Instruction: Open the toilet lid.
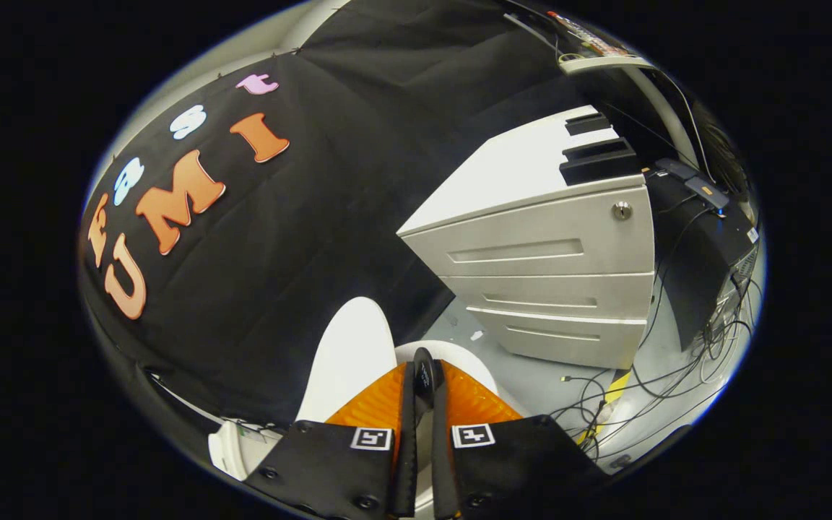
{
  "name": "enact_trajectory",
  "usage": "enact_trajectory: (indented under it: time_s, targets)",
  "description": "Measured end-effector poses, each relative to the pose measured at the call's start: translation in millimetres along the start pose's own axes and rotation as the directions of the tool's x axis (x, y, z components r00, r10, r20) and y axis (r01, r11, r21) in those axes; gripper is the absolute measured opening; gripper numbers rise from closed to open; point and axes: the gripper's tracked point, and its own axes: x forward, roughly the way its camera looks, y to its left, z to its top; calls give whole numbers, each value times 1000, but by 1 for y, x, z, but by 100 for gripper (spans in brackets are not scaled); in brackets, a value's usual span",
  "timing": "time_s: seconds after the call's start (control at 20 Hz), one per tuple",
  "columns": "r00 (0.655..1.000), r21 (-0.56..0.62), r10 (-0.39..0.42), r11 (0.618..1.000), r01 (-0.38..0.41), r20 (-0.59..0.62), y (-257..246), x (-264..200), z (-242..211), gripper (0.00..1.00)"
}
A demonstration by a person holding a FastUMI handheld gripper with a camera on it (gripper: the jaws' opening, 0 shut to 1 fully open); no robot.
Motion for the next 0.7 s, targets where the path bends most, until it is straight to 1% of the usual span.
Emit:
enact_trajectory:
  time_s: [0.05, 0.15, 0.4, 0.5, 0.7]
  targets:
    - [1000, 6, 4, 1000, -4, 1, 8, -4, 9, 8]
    - [1000, -10, 23, 1000, -23, 2, 27, -14, 9, 8]
    - [992, -59, 122, 991, -122, -9, 86, -49, 19, 8]
    - [990, -119, 140, 983, -141, -16, 107, -61, 20, 8]
    - [984, -241, 177, 955, -170, 6, 147, -86, 16, 8]
